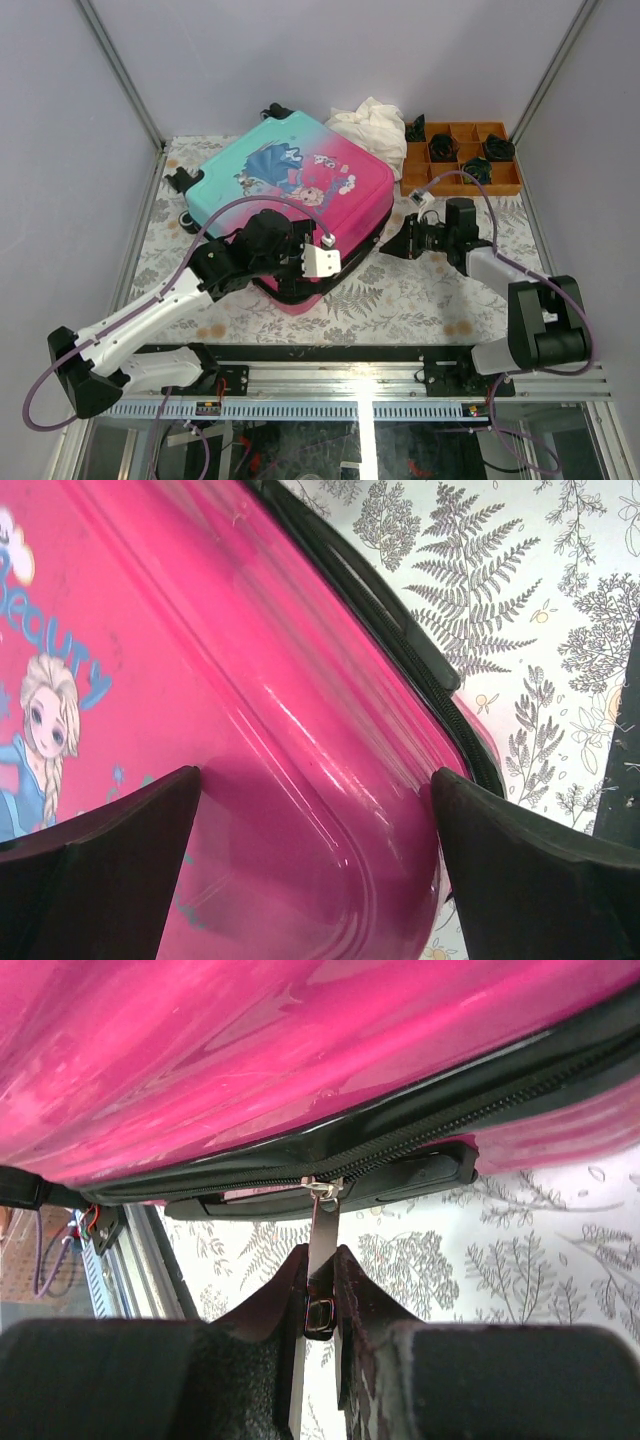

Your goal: Pack the luggage

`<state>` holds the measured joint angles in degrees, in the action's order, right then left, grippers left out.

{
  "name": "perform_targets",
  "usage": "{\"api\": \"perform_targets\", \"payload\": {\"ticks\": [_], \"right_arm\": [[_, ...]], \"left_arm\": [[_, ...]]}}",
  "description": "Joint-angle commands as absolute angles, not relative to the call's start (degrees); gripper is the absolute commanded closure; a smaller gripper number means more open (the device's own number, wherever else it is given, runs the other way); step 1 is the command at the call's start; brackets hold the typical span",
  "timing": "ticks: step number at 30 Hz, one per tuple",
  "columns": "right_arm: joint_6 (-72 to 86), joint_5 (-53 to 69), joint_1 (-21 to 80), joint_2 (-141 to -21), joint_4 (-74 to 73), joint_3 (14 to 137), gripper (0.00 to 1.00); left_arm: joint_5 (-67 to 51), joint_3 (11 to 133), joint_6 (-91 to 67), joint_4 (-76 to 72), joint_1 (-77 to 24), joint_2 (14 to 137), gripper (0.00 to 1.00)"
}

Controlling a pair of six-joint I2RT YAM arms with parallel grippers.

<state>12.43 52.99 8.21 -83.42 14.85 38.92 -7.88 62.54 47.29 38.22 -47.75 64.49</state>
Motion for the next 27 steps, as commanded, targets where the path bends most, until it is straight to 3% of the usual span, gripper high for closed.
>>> {"api": "perform_targets", "payload": {"ticks": [1,8,14,18,23,27], "right_arm": [[7.9,55.5,4.2,-75.5,3.9,35.3,1.00],[14.1,53.5,4.2,-71.4,8.3,32.6,1.00],[17.4,52.0,4.6,-73.7,11.8,32.1,1.00],[15.6,50.7,4.4,-75.2,10.1,33.7,1.00],[13.5,50.7,1.3,-77.4,8.8,37.4,1.00],[11.9,50.9,-2.1,-81.0,8.5,41.5,1.00]], "left_arm": [[6.4,61.0,48.8,42.8,-44.1,65.9,0.06],[11.6,61.5,41.8,35.9,-50.3,71.0,0.00],[14.6,66.6,37.5,29.2,-53.3,77.8,0.02],[13.7,68.5,38.9,31.3,-53.7,80.9,0.13],[11.0,59.3,44.9,32.7,-52.9,75.5,0.35],[9.1,55.6,46.7,35.1,-50.3,72.1,0.46]]}}
